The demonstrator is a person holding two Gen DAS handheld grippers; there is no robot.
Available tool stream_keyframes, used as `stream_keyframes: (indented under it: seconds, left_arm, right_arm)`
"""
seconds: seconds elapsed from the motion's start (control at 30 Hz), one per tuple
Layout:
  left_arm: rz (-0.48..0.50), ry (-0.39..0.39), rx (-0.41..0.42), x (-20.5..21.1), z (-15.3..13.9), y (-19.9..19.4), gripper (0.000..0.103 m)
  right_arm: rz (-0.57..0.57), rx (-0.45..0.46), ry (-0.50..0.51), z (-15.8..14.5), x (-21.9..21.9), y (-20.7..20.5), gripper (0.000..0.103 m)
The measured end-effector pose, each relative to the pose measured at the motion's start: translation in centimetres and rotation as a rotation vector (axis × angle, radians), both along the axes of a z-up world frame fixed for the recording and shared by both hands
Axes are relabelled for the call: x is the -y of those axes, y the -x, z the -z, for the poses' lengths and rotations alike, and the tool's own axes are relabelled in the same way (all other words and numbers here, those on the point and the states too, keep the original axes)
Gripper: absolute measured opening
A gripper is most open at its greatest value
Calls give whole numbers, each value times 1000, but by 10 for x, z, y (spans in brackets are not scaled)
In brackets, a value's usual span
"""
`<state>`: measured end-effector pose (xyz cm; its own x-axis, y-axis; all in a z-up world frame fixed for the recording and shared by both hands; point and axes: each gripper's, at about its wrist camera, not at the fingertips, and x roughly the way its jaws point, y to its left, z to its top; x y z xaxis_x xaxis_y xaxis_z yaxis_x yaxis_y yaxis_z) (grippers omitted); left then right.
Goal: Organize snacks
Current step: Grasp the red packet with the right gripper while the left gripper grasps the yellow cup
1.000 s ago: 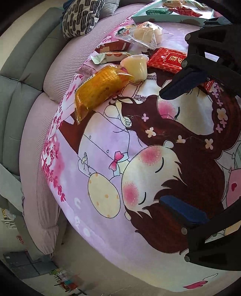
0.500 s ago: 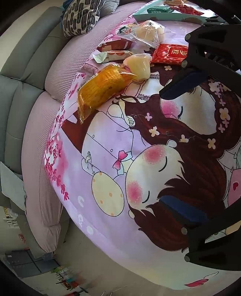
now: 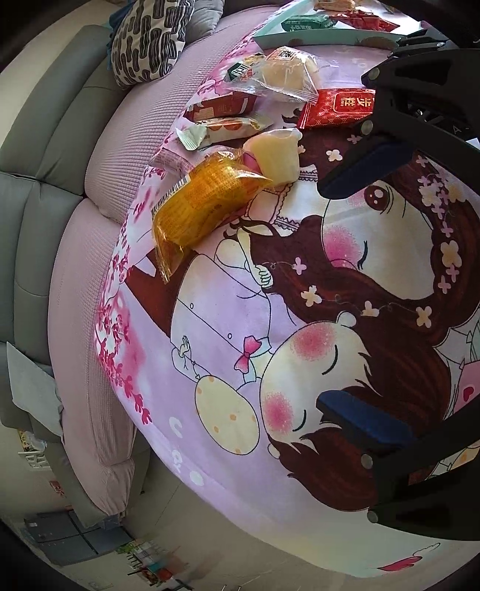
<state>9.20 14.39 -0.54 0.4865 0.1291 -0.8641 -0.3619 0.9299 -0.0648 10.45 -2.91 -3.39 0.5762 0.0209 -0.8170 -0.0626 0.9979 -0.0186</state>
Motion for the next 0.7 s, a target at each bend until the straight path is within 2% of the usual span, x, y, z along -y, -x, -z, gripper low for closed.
stream_keyframes:
  seconds: [0.27, 0.53, 0.7]
  left_arm:
    - [42, 2, 24, 18, -4, -5, 103]
    - [74, 33, 33, 35, -3, -15, 103]
    - [83, 80, 39, 42, 1, -20, 103]
  right_arm:
    - [-24, -15, 8, -4, 10, 4, 53]
    - [-31, -32, 29, -6, 26, 6, 51]
    - [-22, -39, 42, -6, 40, 7, 51]
